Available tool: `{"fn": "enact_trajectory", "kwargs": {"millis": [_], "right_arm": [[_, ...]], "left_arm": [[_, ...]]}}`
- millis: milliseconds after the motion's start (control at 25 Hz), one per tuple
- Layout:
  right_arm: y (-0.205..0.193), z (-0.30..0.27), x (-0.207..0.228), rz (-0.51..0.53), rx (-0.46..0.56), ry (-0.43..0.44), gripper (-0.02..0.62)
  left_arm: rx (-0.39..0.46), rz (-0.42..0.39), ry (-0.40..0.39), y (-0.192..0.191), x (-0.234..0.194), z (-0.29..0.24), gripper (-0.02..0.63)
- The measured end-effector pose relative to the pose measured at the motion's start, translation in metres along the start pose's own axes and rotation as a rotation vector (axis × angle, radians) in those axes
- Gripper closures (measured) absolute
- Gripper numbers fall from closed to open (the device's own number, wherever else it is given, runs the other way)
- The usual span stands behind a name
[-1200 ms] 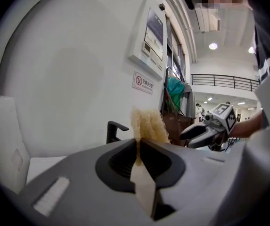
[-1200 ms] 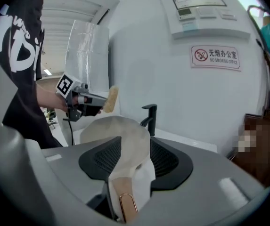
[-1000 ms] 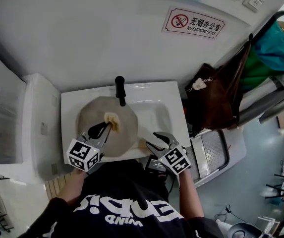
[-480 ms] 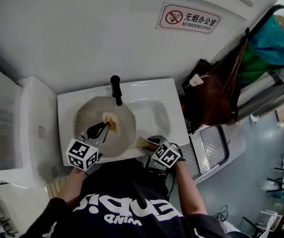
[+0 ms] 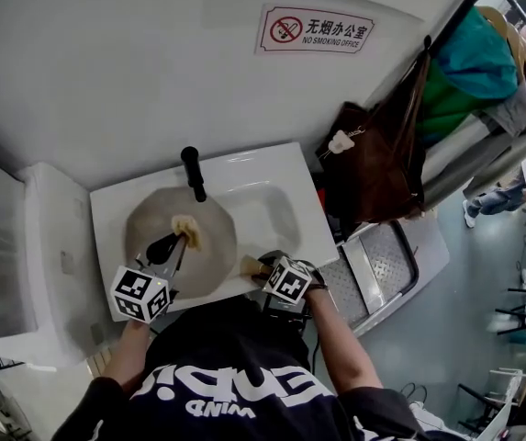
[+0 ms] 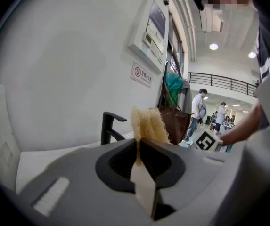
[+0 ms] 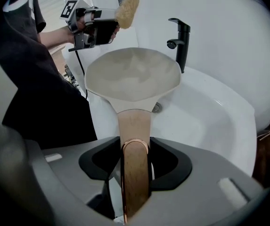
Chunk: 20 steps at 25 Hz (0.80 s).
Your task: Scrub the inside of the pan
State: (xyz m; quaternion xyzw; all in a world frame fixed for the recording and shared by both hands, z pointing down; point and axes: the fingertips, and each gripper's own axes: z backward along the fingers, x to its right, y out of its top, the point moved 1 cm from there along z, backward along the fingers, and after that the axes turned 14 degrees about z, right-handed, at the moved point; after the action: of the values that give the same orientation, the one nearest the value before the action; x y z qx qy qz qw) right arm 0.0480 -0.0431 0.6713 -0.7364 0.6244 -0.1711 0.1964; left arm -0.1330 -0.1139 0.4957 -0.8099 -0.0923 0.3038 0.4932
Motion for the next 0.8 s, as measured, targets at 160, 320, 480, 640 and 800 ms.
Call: {"fn": "enact_trajectory", "kwargs": {"millis": [160,320,480,640,800], "right_arm": [[0.002,-0.003,0.001,0.005,-0.01,0.01,0.417],[0.002,-0.001,0.001,0.004,-0.026,0.018,0.419],[0.002,-0.001,0.001,0.018,-0.069,0.019,0.42],[0.001,0.001,-0.003,0.038,-0.11,0.045,0.42],[0.01,0.012,-0.002,0.066,-0.115,0.04,0.42]], "left_arm": [[-0.003,0.001,0.001,-0.001,-0.001,0.0,0.581],[-0.011,-0.002,-0.002,-0.003,-0.002,-0.002,0.581],[-0.025,-0.01,-0.006,-0.005,-0.004,-0.005,0.581],[-0.04,-0.011,-0.001,-0.007,-0.008,-0.007,0.581],[-0.059,-0.037,0.002,-0.01,-0.012,-0.011,0.581]]}}
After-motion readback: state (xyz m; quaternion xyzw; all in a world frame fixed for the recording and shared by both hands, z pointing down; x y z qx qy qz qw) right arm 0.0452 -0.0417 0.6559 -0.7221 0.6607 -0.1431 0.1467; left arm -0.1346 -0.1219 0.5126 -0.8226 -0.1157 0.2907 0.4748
